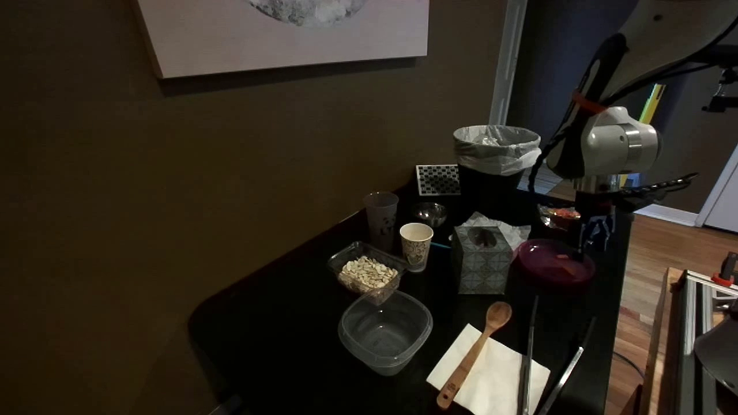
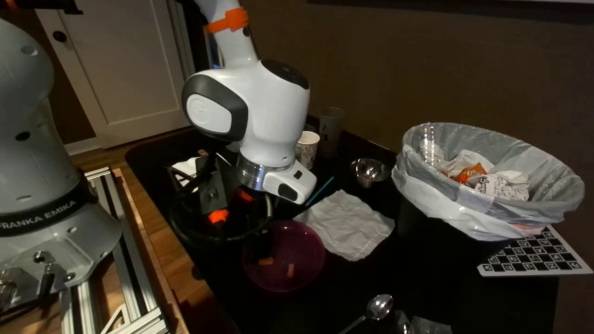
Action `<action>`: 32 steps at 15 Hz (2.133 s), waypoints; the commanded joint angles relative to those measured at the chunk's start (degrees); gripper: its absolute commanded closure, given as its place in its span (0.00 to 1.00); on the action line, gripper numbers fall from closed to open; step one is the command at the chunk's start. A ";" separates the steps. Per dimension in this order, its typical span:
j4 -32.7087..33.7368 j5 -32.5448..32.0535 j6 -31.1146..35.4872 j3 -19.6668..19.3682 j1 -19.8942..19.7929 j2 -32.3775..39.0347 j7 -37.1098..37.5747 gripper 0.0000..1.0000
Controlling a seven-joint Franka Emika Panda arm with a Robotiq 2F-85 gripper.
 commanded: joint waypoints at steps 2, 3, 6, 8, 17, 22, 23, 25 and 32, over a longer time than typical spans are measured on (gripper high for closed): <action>0.01 2.23 5.37 2.27 -1.47 2.72 -1.31 0.00; 0.01 2.73 6.12 3.02 -2.18 2.94 -1.57 0.00; 0.02 5.73 8.69 6.91 -5.78 2.60 -3.52 0.00; 0.04 8.87 9.86 10.39 -8.98 2.07 -5.47 0.00; 2.56 22.56 12.37 23.91 -23.01 4.11 -18.18 0.00; 6.17 29.78 12.95 29.83 -29.38 7.70 -26.04 0.00; 7.04 31.24 13.04 31.03 -30.55 8.70 -27.54 0.00; 8.50 33.29 13.14 32.83 -32.17 10.46 -29.58 0.00; 10.89 37.65 13.74 36.39 -35.13 13.03 -34.00 0.46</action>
